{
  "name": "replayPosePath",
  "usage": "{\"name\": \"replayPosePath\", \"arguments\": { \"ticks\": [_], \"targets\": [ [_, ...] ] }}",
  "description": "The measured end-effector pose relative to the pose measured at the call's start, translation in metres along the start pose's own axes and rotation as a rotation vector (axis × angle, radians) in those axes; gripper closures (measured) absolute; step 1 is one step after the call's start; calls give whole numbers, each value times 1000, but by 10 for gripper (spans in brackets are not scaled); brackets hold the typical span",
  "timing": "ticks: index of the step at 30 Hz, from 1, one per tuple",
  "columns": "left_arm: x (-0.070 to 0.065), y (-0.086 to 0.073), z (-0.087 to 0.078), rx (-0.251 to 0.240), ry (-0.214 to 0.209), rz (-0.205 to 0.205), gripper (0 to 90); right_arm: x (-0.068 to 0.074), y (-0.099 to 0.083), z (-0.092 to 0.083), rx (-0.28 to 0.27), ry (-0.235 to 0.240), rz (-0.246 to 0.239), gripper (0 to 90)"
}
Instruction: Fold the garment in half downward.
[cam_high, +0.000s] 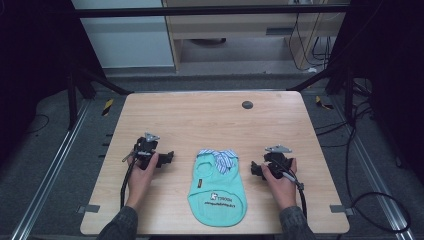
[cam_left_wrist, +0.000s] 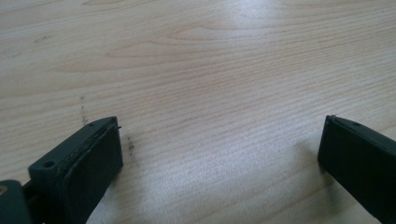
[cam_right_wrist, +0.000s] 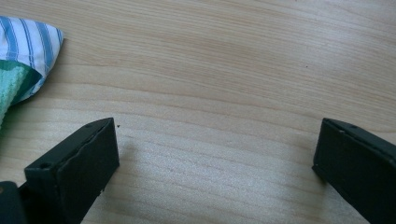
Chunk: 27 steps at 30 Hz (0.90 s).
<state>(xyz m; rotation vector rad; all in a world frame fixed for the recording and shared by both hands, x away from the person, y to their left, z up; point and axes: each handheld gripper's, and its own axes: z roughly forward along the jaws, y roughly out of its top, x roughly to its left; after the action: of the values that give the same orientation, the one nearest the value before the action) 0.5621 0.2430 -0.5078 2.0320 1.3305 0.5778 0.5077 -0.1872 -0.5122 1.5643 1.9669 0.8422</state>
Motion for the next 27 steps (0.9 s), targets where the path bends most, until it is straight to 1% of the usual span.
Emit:
{"name": "replayPosePath", "arguments": {
  "ticks": [1, 2, 3, 9, 12, 13, 14, 18, 21, 23, 24, 26, 27],
  "targets": [
    [0, 0, 0, 0, 0, 0, 0, 0, 0, 0, 0, 0, 0, 3],
    [0, -4, -4, 2, -2, 1, 0, 0, 0, 0, -1, 1, -1, 3],
    [0, -5, -5, 3, -4, 7, 0, 0, 0, 0, -1, 1, -4, 3],
    [-2, -7, -7, 3, -6, 13, 0, 1, -1, 0, -2, 9, -9, 3],
    [-4, -9, -9, 3, -37, 42, 0, 1, -1, 0, -1, 11, -12, 3],
    [-5, -10, -10, 1, -40, 42, 0, 1, -1, 0, -1, 13, -17, 3],
    [-5, -11, -11, 5, -40, 47, 0, 1, -1, 0, -4, 14, -27, 3],
    [-8, -12, -13, -6, -37, 43, 4, 2, -1, 0, -3, 28, -32, 3],
    [-10, -12, -15, -8, -31, 54, 42, 1, -1, 0, -3, 34, -39, 5],
    [-11, -11, -16, -9, -34, 60, 47, 1, -1, -1, -11, 43, -50, 49],
    [-15, -10, -20, -15, -69, 81, 44, 2, -1, -2, -18, 49, -53, 89],
    [-20, -7, -24, -26, -97, 118, 38, 4, 2, -4, -18, 70, -61, 107],
    [-22, -5, -26, -31, -112, 130, 39, 5, 5, -5, -18, 89, -64, 129]
  ]
}}
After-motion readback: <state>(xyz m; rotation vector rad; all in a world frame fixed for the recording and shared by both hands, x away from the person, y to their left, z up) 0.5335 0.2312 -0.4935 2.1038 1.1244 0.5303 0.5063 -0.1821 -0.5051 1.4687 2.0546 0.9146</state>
